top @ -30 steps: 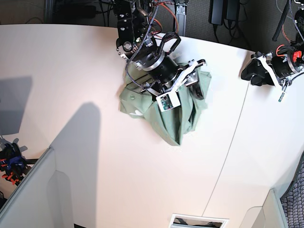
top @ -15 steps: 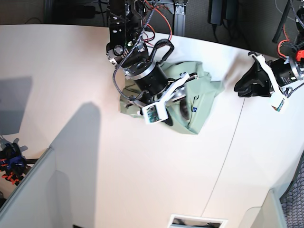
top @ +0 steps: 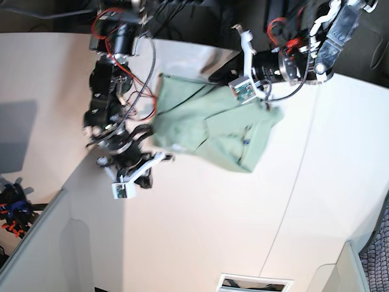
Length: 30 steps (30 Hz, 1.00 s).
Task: Fold the T-shirt properly
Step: 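Fold the lifted bundle over with the right gripper, left gripper assisting, then tuck and press the bundle edges with both grippers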
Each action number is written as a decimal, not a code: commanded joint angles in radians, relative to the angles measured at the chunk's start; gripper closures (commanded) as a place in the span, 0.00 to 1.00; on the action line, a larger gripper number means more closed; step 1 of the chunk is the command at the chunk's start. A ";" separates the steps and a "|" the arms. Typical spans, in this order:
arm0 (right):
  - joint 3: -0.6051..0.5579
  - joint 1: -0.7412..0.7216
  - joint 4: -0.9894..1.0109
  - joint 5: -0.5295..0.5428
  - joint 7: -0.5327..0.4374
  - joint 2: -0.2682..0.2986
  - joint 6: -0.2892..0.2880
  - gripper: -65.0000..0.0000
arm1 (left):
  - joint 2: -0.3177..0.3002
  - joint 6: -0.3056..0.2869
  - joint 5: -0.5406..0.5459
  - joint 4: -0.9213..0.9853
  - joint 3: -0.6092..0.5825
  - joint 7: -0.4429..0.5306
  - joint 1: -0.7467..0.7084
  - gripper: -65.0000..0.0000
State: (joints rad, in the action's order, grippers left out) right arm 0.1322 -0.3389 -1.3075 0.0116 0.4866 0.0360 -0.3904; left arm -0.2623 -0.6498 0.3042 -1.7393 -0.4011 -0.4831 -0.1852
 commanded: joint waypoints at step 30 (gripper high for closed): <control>-0.244 0.417 -0.428 0.245 0.147 -0.026 -0.026 1.00 | -0.090 0.033 -0.112 0.519 -0.005 0.236 0.525 1.00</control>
State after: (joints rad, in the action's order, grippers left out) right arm -0.1131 0.0887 -1.7157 0.2451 0.6559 0.0105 -0.4145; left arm -0.3477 -0.6193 0.1825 -1.2079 -0.4118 -0.2749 0.3149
